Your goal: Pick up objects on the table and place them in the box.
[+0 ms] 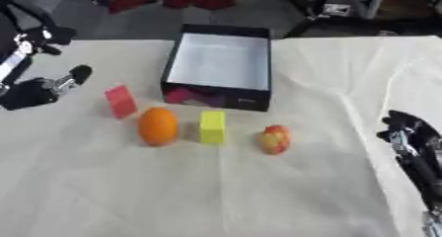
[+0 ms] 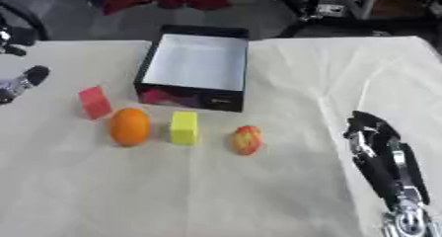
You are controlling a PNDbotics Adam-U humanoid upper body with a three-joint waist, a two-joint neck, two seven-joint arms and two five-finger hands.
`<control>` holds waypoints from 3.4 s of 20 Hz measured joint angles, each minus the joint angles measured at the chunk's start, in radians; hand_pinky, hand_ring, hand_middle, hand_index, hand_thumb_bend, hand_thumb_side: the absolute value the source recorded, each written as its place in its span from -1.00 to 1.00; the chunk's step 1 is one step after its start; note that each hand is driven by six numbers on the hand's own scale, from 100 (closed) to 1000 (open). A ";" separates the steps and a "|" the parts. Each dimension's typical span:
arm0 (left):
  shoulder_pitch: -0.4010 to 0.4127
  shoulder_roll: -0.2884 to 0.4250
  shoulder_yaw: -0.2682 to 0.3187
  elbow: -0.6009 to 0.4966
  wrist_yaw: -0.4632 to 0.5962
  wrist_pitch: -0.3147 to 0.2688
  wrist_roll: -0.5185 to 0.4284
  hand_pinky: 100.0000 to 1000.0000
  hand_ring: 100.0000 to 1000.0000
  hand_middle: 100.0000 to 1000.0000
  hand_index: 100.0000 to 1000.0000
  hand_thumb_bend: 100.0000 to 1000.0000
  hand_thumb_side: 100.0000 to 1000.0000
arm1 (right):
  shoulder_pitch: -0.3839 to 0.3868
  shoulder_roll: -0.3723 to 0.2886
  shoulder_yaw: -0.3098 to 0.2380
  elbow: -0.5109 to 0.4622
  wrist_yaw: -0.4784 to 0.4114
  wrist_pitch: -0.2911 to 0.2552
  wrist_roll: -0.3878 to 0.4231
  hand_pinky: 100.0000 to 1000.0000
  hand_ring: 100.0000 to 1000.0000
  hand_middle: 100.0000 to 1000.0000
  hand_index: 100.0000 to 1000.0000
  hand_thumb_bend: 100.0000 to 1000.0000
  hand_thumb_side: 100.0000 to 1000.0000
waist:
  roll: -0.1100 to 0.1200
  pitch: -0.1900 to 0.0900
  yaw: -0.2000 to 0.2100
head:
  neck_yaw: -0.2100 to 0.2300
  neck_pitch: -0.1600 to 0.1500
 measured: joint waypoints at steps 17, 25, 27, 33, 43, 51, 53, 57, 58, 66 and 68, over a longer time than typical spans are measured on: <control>-0.354 -0.192 -0.169 0.642 -0.411 -0.195 -0.275 0.50 0.42 0.46 0.75 -0.07 0.08 | 0.007 -0.007 0.006 0.006 0.000 -0.002 0.006 0.42 0.22 0.35 0.57 -1.00 0.30 | 0.005 -0.013 -0.016 | -0.005 0.000; -0.367 -0.254 -0.133 0.730 -0.575 -0.210 -0.154 0.48 0.42 0.48 0.74 -0.10 0.06 | 0.007 -0.007 0.006 0.006 0.000 -0.003 0.007 0.43 0.23 0.35 0.58 -1.00 0.30 | 0.005 -0.013 -0.020 | -0.005 0.000; -0.367 -0.258 -0.125 0.736 -0.611 -0.191 -0.104 0.48 0.42 0.49 0.74 -0.10 0.06 | 0.006 -0.007 0.006 0.006 0.000 -0.004 0.007 0.43 0.23 0.35 0.58 -1.00 0.30 | 0.005 -0.013 -0.020 | -0.005 0.000; -0.367 -0.272 -0.110 0.771 -0.673 -0.149 -0.015 0.48 0.42 0.50 0.74 -0.12 0.08 | 0.006 -0.007 0.006 0.006 0.000 -0.005 0.008 0.43 0.23 0.35 0.58 -1.00 0.30 | 0.005 -0.013 -0.020 | -0.005 0.000; -0.364 -0.311 -0.091 0.813 -0.693 -0.138 -0.001 0.35 0.13 0.20 0.46 -0.66 -0.42 | 0.002 -0.007 0.006 0.006 -0.001 -0.006 0.010 0.43 0.23 0.35 0.57 -1.00 0.30 | 0.005 -0.013 -0.022 | -0.005 0.000; -0.358 -0.307 -0.086 0.781 -0.695 -0.124 0.064 0.26 -0.12 -0.10 0.24 -1.00 -0.26 | 0.002 -0.007 0.006 0.006 -0.001 -0.006 0.010 0.43 0.23 0.35 0.57 -1.00 0.31 | 0.005 -0.013 -0.022 | -0.005 0.000; -0.360 -0.288 -0.082 0.736 -0.666 -0.114 0.081 0.26 -0.13 -0.12 0.24 -0.88 -0.62 | 0.002 -0.007 0.006 0.006 -0.001 -0.006 0.010 0.43 0.23 0.35 0.57 -1.00 0.30 | 0.005 -0.013 -0.022 | -0.005 0.000; -0.387 -0.239 -0.075 0.620 -0.595 -0.084 0.094 0.28 -0.16 -0.16 0.24 -0.90 -0.61 | 0.002 -0.007 0.006 0.006 -0.001 -0.006 0.010 0.43 0.23 0.35 0.57 -1.00 0.30 | 0.005 -0.013 -0.022 | -0.005 0.000; -0.398 -0.230 -0.073 0.595 -0.579 -0.075 0.095 0.28 -0.16 -0.16 0.24 -0.90 -0.61 | 0.002 -0.007 0.006 0.006 -0.001 -0.006 0.010 0.43 0.23 0.35 0.57 -1.00 0.30 | 0.005 -0.013 -0.022 | -0.005 0.000; -0.498 -0.291 -0.099 0.543 -0.548 -0.075 0.082 0.32 -0.08 -0.07 0.32 -0.86 -0.54 | 0.001 -0.007 0.012 0.006 -0.004 -0.006 0.015 0.43 0.23 0.34 0.57 -1.00 0.30 | 0.005 -0.017 -0.046 | -0.002 0.000; -0.511 -0.337 -0.111 0.562 -0.562 -0.091 0.075 0.33 -0.06 -0.05 0.33 -0.85 -0.51 | -0.002 -0.007 0.016 0.006 -0.005 -0.007 0.019 0.43 0.23 0.35 0.57 -1.00 0.30 | 0.005 -0.017 -0.057 | 0.002 0.000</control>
